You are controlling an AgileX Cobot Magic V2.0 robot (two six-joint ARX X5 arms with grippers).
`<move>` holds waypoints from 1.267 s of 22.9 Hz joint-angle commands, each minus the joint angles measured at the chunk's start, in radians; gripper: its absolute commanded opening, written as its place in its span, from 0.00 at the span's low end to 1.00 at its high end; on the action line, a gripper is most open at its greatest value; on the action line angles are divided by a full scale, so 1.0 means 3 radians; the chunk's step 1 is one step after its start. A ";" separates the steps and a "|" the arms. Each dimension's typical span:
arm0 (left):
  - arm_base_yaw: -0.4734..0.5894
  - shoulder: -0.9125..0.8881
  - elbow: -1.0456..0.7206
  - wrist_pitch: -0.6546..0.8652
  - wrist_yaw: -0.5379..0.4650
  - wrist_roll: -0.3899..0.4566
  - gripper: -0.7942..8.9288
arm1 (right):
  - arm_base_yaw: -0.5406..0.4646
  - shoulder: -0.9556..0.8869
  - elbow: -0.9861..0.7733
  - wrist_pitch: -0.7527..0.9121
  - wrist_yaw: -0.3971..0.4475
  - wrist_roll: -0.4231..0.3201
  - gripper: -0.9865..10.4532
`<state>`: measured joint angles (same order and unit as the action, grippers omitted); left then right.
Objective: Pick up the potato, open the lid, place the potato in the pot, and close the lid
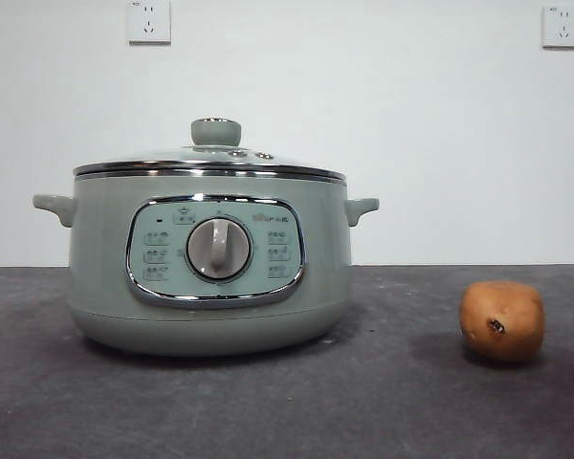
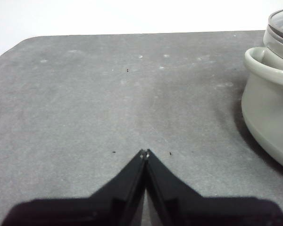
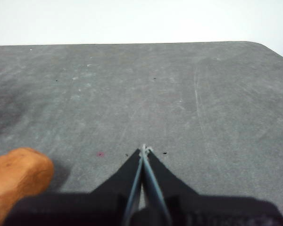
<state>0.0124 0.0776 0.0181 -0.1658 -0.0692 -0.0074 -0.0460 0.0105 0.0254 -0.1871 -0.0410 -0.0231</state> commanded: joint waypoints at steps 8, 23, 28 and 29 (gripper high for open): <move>0.0013 0.0004 -0.0033 0.0014 -0.0005 0.0037 0.08 | 0.0001 -0.0006 -0.0037 0.0023 -0.0023 0.0285 0.09; 0.0011 0.0004 0.0079 0.0067 0.0001 0.0036 0.08 | 0.0001 -0.0005 0.0062 0.0024 -0.0042 0.0745 0.08; 0.0013 0.0004 0.0287 0.0093 0.0179 0.0034 0.08 | 0.0003 0.0023 0.0281 0.0023 -0.0165 0.0868 0.09; 0.0011 0.0010 0.0324 0.0092 0.0201 0.0033 0.08 | 0.0003 0.0043 0.0328 0.0018 -0.0189 0.0889 0.09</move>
<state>0.0124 0.0795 0.1123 -0.1436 -0.0139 -0.0074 -0.0460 0.0181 0.1112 -0.1883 -0.0910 0.2131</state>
